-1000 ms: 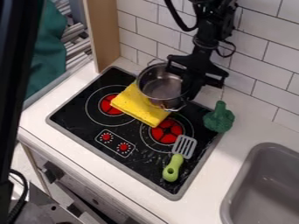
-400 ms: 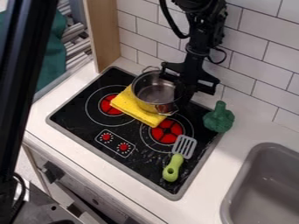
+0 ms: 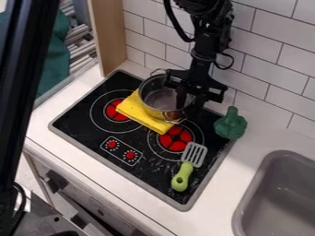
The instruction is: Placed the silver pot on the yellow cloth
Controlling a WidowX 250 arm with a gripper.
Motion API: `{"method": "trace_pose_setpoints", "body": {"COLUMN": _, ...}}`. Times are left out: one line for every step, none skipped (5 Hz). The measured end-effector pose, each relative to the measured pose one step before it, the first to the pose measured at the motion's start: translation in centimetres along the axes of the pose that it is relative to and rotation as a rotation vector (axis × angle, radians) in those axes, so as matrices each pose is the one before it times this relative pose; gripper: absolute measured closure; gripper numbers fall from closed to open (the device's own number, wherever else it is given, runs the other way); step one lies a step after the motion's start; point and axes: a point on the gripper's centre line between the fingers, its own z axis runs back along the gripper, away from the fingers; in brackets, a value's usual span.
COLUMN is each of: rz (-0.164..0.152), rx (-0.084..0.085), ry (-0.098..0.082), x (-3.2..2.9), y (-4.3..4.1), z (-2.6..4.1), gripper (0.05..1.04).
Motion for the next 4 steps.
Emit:
{"method": "trace_pose_setpoints", "body": {"rz": 0.0046, "rx": -0.0179, "ry": -0.0738, "x": -0.167, "y": 0.253, "z": 2.253, "gripper": 0.278}}
{"method": "trace_pose_setpoints", "body": {"rz": 0.0109, "rx": -0.0438, "ry": -0.1177, "x": -0.768, "y": -0.060, "z": 3.320, "gripper": 0.072}}
{"method": "trace_pose_setpoints", "body": {"rz": 0.0027, "rx": -0.0831, "ry": -0.0712, "x": -1.651, "y": -0.335, "z": 2.591, "gripper": 0.076}}
{"method": "trace_pose_setpoints", "body": {"rz": -0.0480, "rx": -0.0342, "ry": -0.0016, "x": -1.668, "y": -0.280, "z": 0.882, "gripper": 0.079}}
